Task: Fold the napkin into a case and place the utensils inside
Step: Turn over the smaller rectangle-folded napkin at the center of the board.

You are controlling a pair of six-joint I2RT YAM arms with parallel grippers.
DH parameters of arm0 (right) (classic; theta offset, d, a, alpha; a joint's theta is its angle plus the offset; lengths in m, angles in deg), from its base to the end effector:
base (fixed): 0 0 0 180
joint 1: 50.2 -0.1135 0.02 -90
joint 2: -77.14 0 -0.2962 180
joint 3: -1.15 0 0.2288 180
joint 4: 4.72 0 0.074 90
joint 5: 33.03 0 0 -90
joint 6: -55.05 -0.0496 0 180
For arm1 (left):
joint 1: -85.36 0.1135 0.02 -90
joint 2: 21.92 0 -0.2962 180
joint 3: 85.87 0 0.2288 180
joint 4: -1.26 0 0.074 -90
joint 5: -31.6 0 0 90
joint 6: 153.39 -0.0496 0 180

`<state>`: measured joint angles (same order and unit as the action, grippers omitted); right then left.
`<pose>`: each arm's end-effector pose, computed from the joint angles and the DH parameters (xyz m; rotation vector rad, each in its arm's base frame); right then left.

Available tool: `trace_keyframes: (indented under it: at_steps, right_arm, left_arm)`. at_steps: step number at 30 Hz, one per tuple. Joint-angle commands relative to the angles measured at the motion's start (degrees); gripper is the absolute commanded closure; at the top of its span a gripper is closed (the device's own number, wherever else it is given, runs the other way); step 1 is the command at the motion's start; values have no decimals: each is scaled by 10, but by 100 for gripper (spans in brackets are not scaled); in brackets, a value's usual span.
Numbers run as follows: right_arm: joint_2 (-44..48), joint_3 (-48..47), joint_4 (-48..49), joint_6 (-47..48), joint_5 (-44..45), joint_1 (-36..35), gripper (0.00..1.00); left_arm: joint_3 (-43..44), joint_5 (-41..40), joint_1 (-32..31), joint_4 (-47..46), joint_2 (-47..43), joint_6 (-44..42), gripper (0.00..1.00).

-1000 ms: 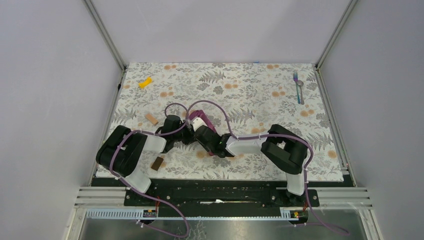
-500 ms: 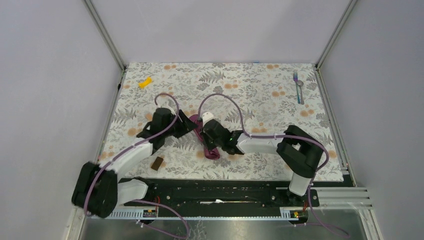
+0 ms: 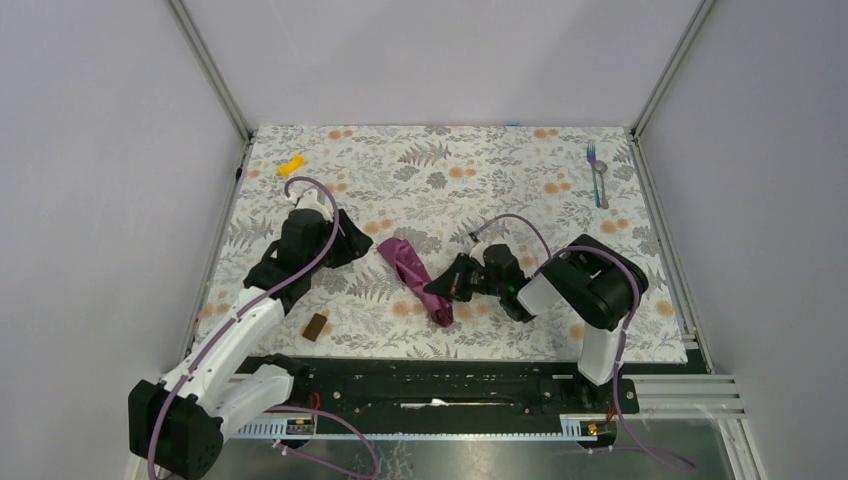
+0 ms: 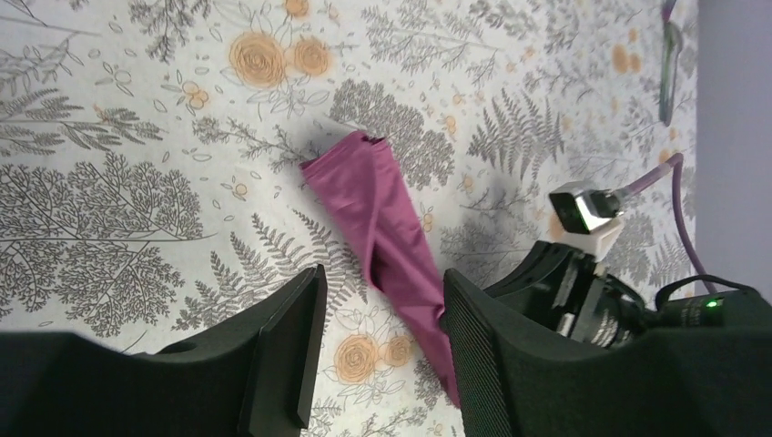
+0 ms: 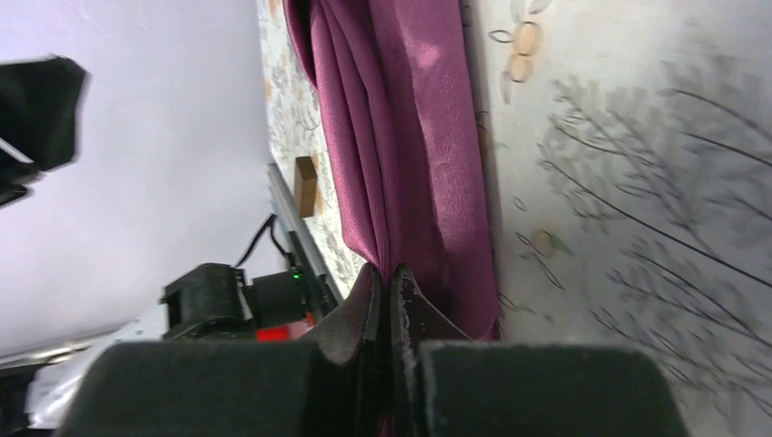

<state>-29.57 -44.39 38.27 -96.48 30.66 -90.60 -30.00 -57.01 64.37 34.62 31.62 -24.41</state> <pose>0.2356 0.2294 0.1598 0.0371 2.2161 1.5509 0.1662 -0.0651 0.2973 -0.3262 2.1562 -0.6391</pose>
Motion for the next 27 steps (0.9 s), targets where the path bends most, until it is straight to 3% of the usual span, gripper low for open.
trace_keyframes:
  at_steps: [1, 10, 15, 20, 27]
  right_arm:
    - [1, 40, 197, -95, -53, 40, 100]
    - [20, 110, 281, -124, -40, 86, 100]
    - [-16, 159, 363, -149, -23, 121, 100]
    - [-28, 179, 374, -125, -45, 158, 90]
    - [2, 164, 351, -96, -91, 174, 100]
  left_arm:
    - [-13, 29, 1, -18, 21, -9, 45]
    - [-53, 80, 1, -115, 109, 48, 45]
    - [-21, 122, -16, -160, 199, 64, 48]
    - [23, 133, -44, -180, 262, 65, 49]
    - [32, 131, -69, -225, 300, 90, 53]
